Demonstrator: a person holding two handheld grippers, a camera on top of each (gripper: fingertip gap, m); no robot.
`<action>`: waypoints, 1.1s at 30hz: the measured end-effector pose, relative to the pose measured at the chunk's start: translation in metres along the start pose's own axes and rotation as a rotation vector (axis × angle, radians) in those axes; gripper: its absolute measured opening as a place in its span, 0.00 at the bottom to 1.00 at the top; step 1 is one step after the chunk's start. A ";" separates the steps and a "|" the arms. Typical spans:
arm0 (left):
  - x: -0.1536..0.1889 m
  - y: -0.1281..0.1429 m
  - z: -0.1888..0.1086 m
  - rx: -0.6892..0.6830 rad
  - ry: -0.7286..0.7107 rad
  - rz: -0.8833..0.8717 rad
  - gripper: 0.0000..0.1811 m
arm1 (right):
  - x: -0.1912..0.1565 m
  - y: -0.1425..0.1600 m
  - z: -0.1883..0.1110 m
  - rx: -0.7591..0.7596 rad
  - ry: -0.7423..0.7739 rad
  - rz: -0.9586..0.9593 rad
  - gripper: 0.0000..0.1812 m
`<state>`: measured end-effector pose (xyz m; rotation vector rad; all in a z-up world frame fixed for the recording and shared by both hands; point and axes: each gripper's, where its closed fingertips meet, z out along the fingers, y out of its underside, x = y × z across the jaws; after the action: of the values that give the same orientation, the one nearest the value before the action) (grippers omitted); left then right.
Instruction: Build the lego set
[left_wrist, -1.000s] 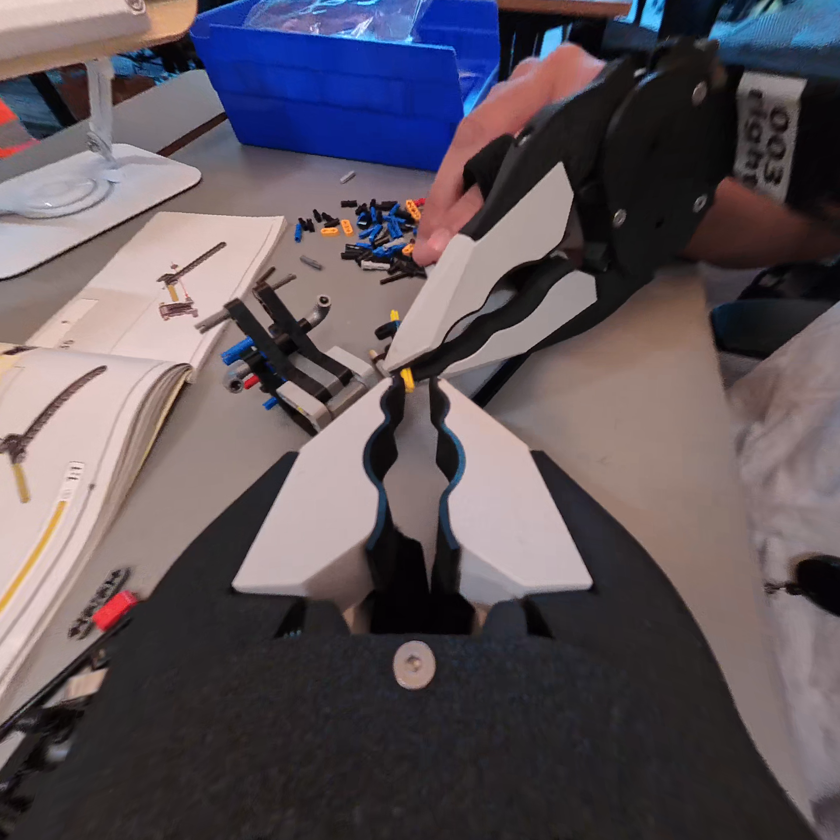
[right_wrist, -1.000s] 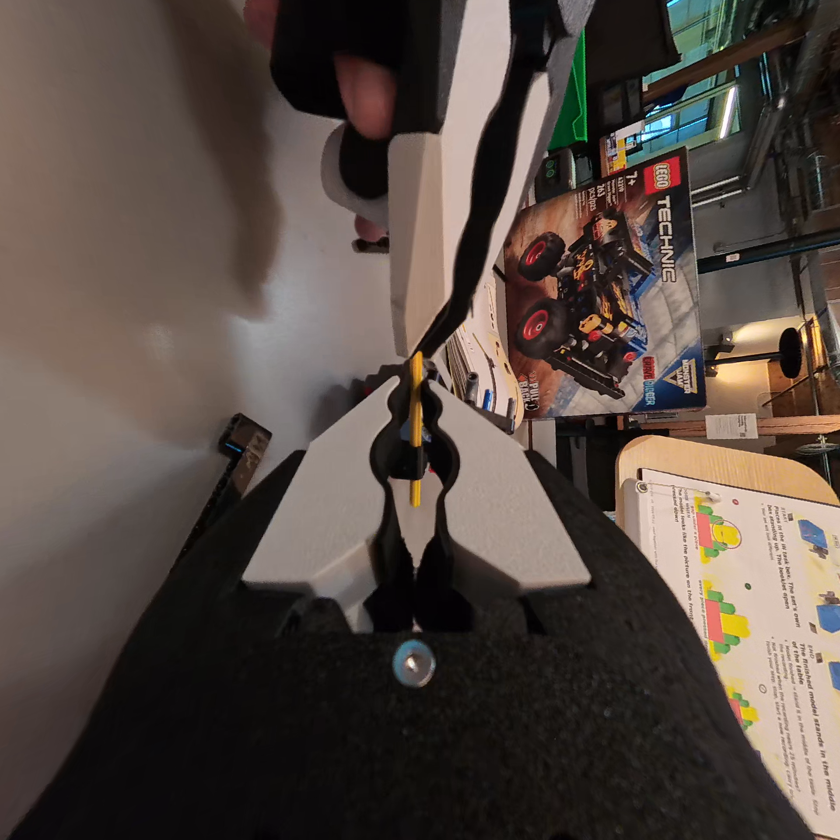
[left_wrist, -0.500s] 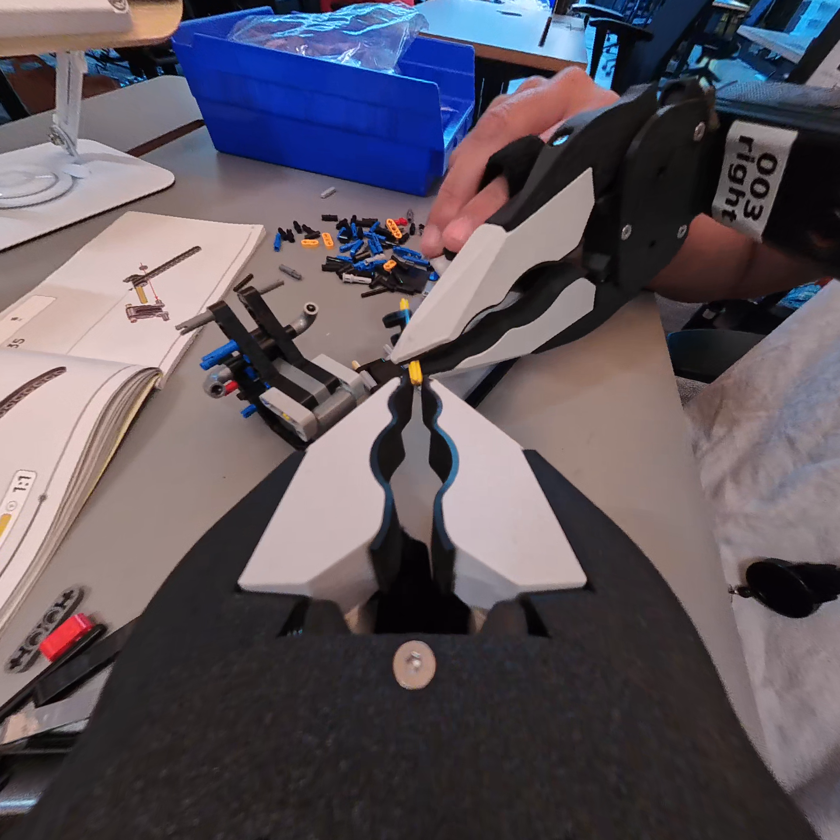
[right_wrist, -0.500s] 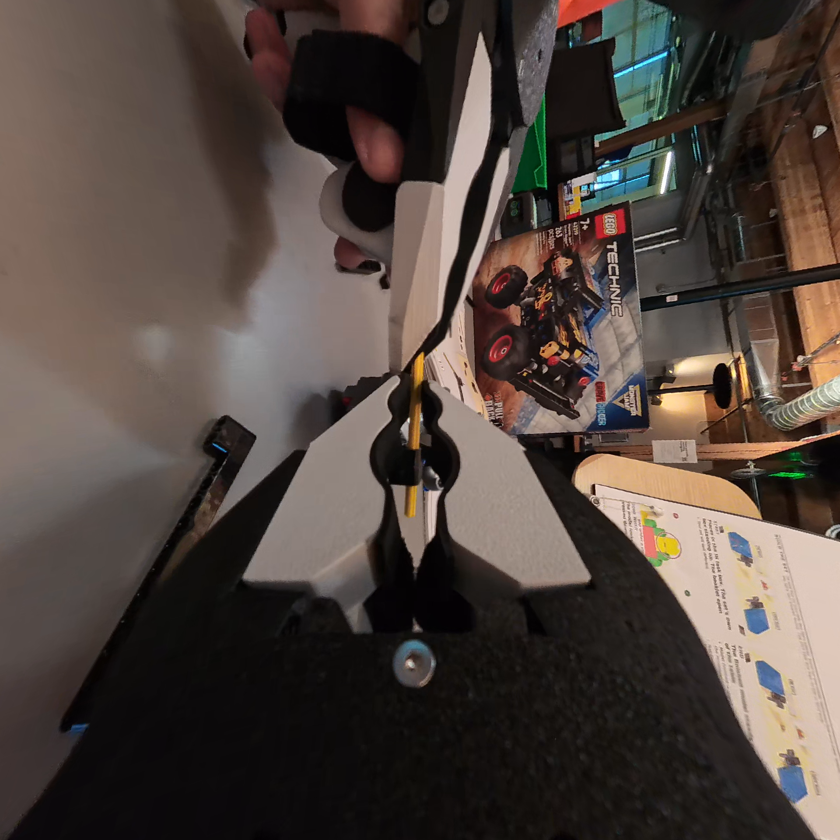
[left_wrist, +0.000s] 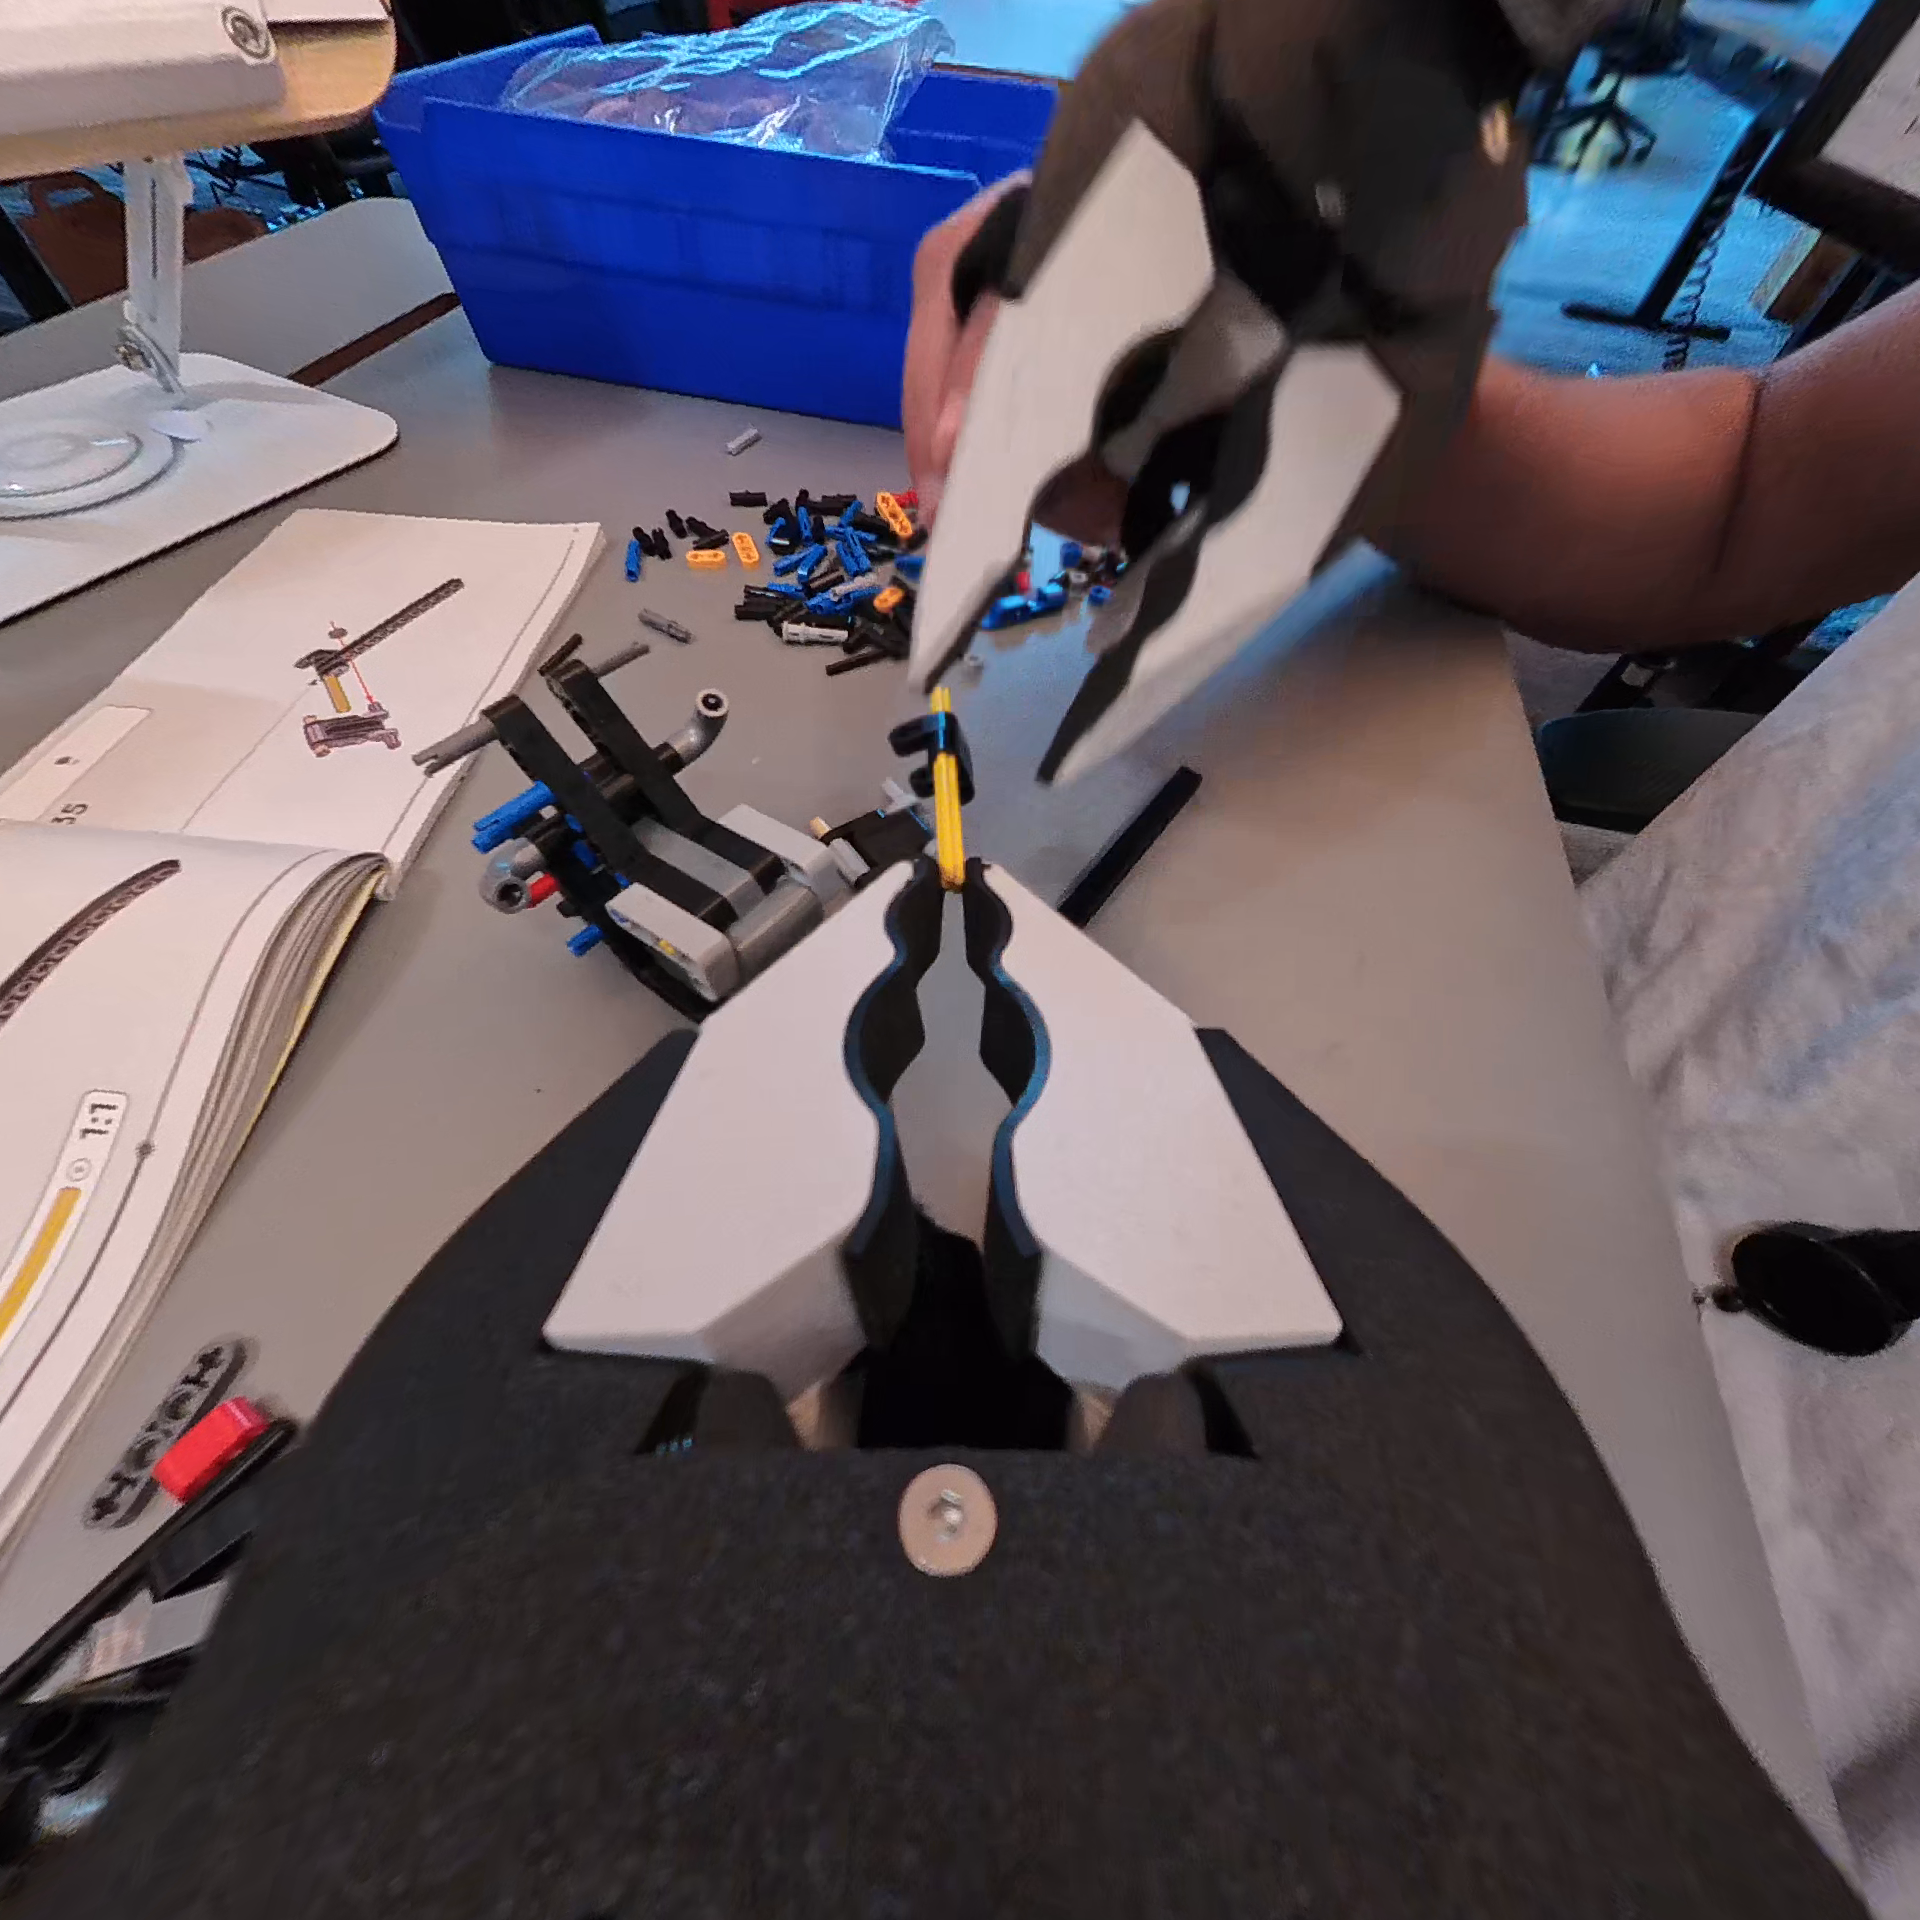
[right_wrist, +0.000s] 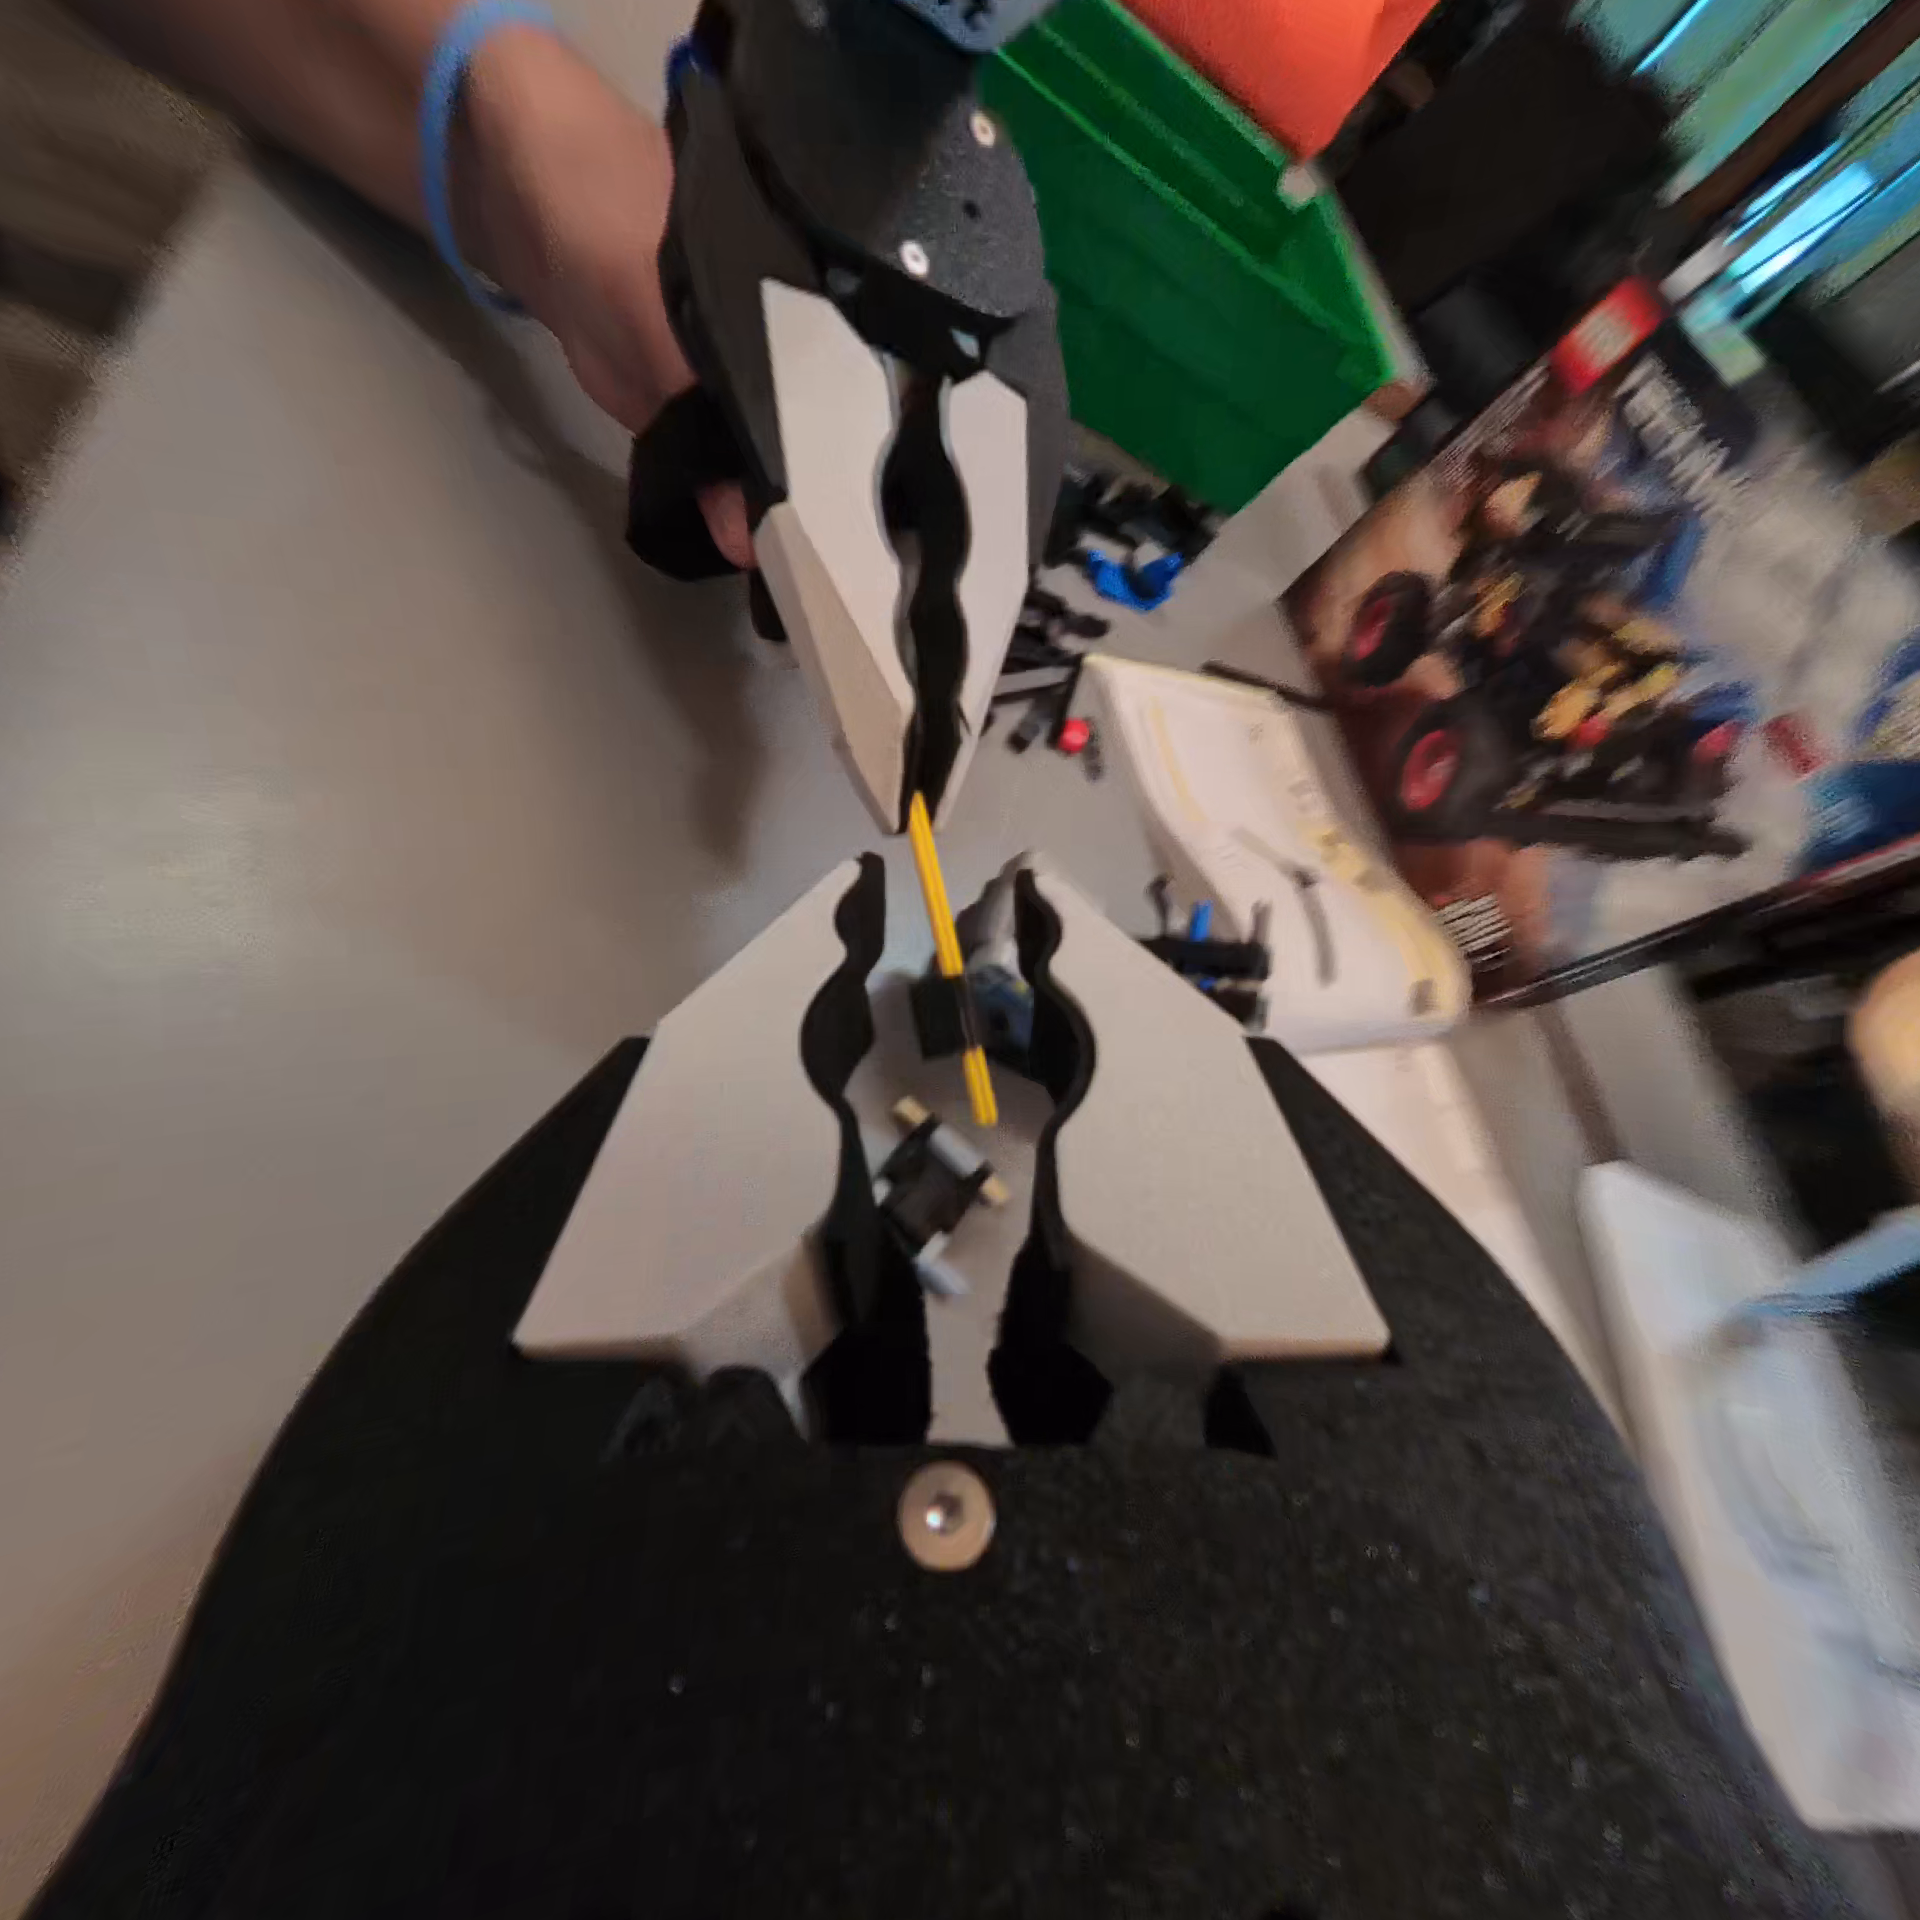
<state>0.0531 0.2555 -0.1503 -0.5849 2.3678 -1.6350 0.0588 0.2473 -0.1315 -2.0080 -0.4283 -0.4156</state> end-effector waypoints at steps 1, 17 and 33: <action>-0.001 0.002 -0.001 -0.013 -0.004 0.007 0.01 | -0.003 0.004 -0.007 -0.007 -0.087 0.105 0.13; 0.018 0.052 -0.007 -0.248 -0.191 -0.020 0.01 | -0.066 0.080 -0.017 -0.349 -0.049 0.534 0.13; 0.040 0.067 0.022 -0.372 -0.194 0.053 0.05 | -0.076 0.067 -0.056 -0.329 0.038 0.605 0.04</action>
<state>0.0119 0.2399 -0.2187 -0.7019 2.5257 -1.0646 0.0175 0.1587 -0.1937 -2.3155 0.2968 -0.1464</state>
